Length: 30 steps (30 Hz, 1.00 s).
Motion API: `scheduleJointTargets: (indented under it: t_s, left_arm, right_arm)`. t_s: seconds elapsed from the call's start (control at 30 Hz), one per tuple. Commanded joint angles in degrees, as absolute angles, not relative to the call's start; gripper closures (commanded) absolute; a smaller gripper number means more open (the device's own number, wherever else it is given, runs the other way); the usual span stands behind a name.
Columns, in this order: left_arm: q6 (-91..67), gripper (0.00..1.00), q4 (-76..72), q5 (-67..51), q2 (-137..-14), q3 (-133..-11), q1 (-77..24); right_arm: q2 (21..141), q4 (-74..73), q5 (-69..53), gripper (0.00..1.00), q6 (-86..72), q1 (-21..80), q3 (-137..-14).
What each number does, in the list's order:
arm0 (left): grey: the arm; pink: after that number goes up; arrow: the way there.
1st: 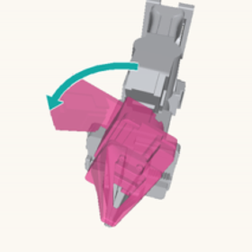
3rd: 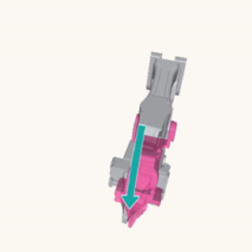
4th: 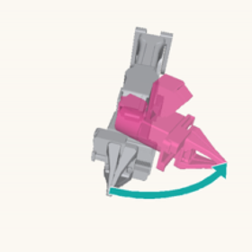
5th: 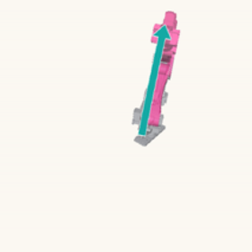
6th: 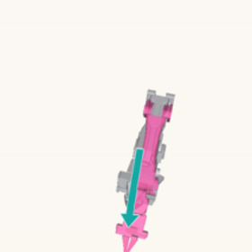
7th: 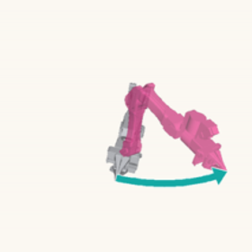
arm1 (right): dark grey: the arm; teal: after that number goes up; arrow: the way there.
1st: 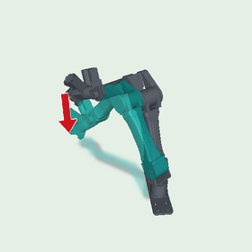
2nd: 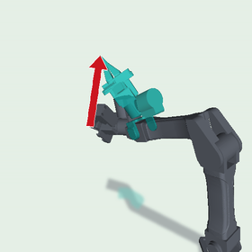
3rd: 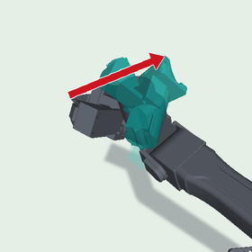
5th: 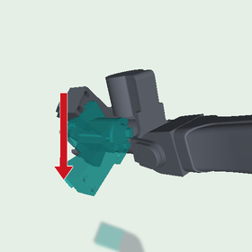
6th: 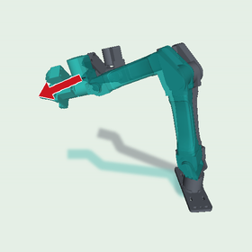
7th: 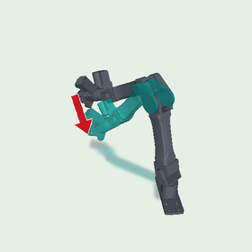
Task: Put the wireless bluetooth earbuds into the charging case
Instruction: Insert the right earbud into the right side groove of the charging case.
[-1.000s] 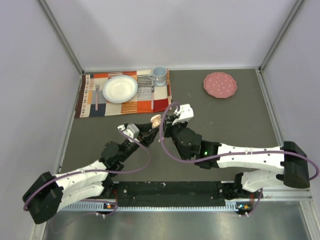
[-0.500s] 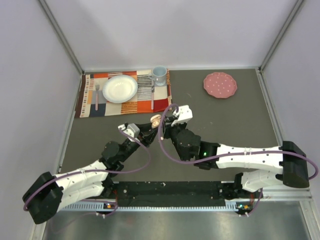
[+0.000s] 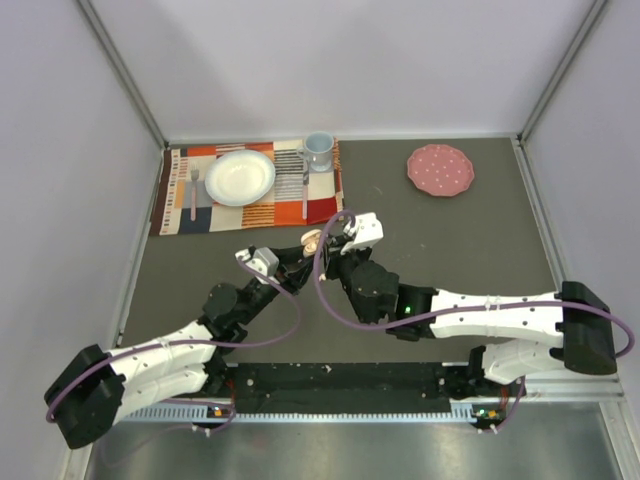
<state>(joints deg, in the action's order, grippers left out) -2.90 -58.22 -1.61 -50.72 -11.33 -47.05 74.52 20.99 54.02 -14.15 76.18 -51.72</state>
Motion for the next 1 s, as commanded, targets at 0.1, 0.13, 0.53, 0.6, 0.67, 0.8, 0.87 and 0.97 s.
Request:
scheduleJointTargets:
  t_s: [0.1, 0.13, 0.53, 0.6, 0.67, 0.8, 0.87, 0.97]
  left_arm:
    - [-2.37, 1.0, -66.26, -0.53, -48.34, -10.81, -47.2]
    - [-2.37, 1.0, -66.53, -0.53, -48.25, -10.64, -47.2]
    - [-1.58, 1.0, -70.58, -0.53, -48.51, -8.61, -47.2]
    - [-1.41, 1.0, -71.45, -0.53, -48.78, -8.44, -47.2]
    - [-1.14, 1.0, -72.24, -0.53, -49.13, -8.17, -47.28]
    - [-0.62, 1.0, -74.43, -0.96, -49.83, -7.74, -47.2]
    - [-0.53, 1.0, -76.54, -1.23, -50.62, -6.68, -47.46]
    - [2.1, 1.0, -82.08, -1.06, -52.02, -4.84, -47.81]
  right_arm:
    - [75.24, 18.28, 58.62, 1.0, -14.59, 77.26, -52.29]
    - [75.32, 18.37, 58.54, 1.0, -14.59, 77.26, -52.38]
    - [75.59, 16.26, 57.31, 1.0, -17.05, 77.34, -52.65]
    - [75.5, 16.52, 56.52, 1.0, -16.96, 77.34, -52.73]
    - [75.24, 17.05, 55.55, 1.0, -16.26, 77.34, -52.65]
    - [75.76, 16.7, 54.14, 1.0, -15.47, 77.34, -53.08]
    - [75.94, 15.3, 54.05, 1.0, -16.6, 77.43, -53.35]
    - [75.85, 14.77, 53.53, 1.0, -18.27, 77.52, -52.91]
